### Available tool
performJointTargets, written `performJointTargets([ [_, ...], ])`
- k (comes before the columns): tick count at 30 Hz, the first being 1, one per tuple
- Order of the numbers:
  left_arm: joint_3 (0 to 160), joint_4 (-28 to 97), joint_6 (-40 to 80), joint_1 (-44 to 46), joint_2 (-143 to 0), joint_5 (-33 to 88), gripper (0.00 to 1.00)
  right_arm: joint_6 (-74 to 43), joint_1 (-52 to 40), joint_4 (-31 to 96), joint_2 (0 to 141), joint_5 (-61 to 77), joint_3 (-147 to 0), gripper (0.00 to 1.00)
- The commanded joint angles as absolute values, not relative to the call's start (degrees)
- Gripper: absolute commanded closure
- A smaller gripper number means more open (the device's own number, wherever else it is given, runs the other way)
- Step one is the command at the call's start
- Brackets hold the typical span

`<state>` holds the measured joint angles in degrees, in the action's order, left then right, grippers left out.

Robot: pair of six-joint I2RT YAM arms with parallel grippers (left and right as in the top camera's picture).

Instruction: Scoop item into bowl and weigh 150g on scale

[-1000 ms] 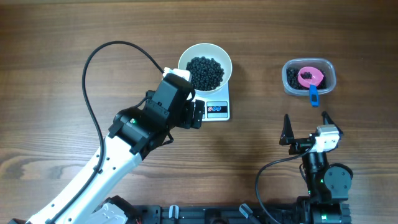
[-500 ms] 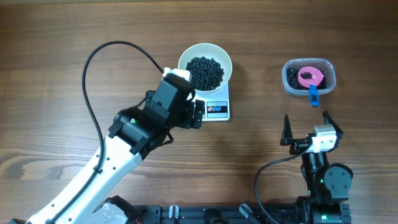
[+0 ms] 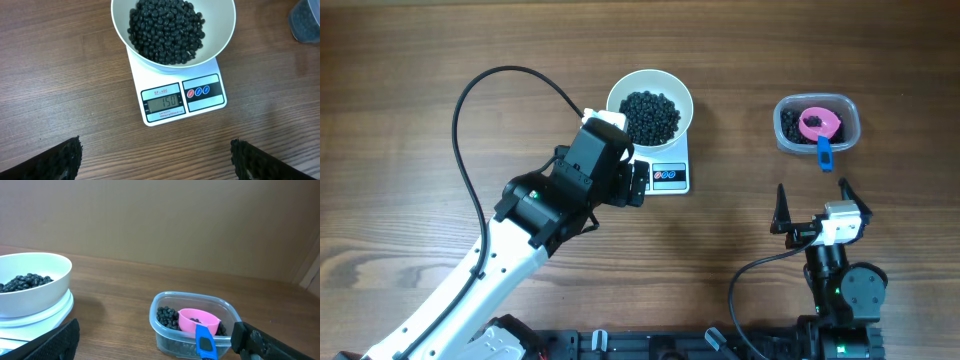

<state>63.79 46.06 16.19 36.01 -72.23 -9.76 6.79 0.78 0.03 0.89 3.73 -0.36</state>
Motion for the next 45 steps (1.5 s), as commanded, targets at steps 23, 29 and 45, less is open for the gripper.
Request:
performJointTargets([
  [23,48.01,28.58,15.44,15.51,-53.69,-16.29,0.0,7.53,0.45,-0.05,0.21,2.59,-0.3,0.0],
  [29,38.09,23.94,19.57,7.14,-41.06,-15.88,0.0,7.53,0.45,-0.05,0.21,2.59,-0.3,0.0],
  [45,11.75,8.34,24.49,1.3,-13.28,-11.6,0.0,7.51,0.45,-0.05,0.21,2.59,-0.3,0.0],
])
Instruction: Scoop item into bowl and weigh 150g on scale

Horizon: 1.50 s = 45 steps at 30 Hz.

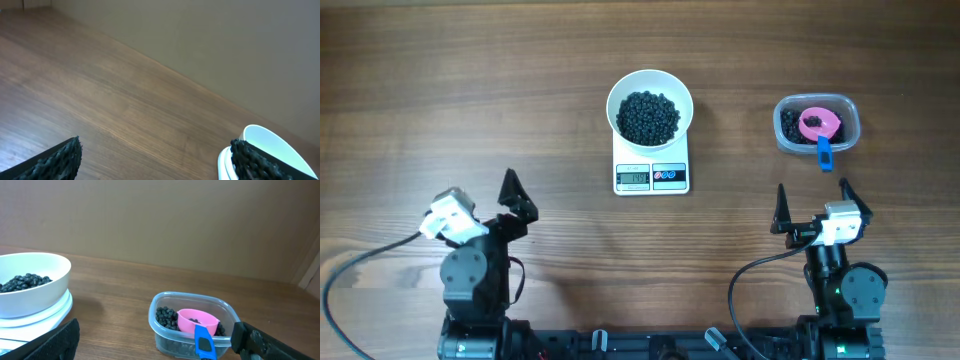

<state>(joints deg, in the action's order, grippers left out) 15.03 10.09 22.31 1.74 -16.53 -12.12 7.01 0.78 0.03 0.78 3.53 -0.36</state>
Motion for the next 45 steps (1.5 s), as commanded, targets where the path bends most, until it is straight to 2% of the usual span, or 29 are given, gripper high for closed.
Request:
performJointTargets([
  [1,10.33,7.11,24.49,1.15,-11.81,-11.6,0.0,7.51,0.45,-0.05,0.21,2.59,-0.3,0.0],
  [15,1.93,-1.83,24.49,1.08,-6.07,-11.6,0.0,7.53,0.45,-0.08,0.67,2.59,-0.3,0.0],
  [24,0.34,3.11,24.43,-0.82,-0.62,-9.96,0.0,7.53,0.45,-0.08,0.71,2.59,-0.3,0.0],
  [31,0.34,3.68,15.29,-1.19,-0.69,-6.83,0.0,7.51,0.45,-0.08,0.71,2.59,-0.3,0.0],
  [45,0.34,3.68,14.9,-1.45,-0.69,-6.83,0.0,7.51,0.45,-0.08,0.71,2.59,-0.3,0.01],
])
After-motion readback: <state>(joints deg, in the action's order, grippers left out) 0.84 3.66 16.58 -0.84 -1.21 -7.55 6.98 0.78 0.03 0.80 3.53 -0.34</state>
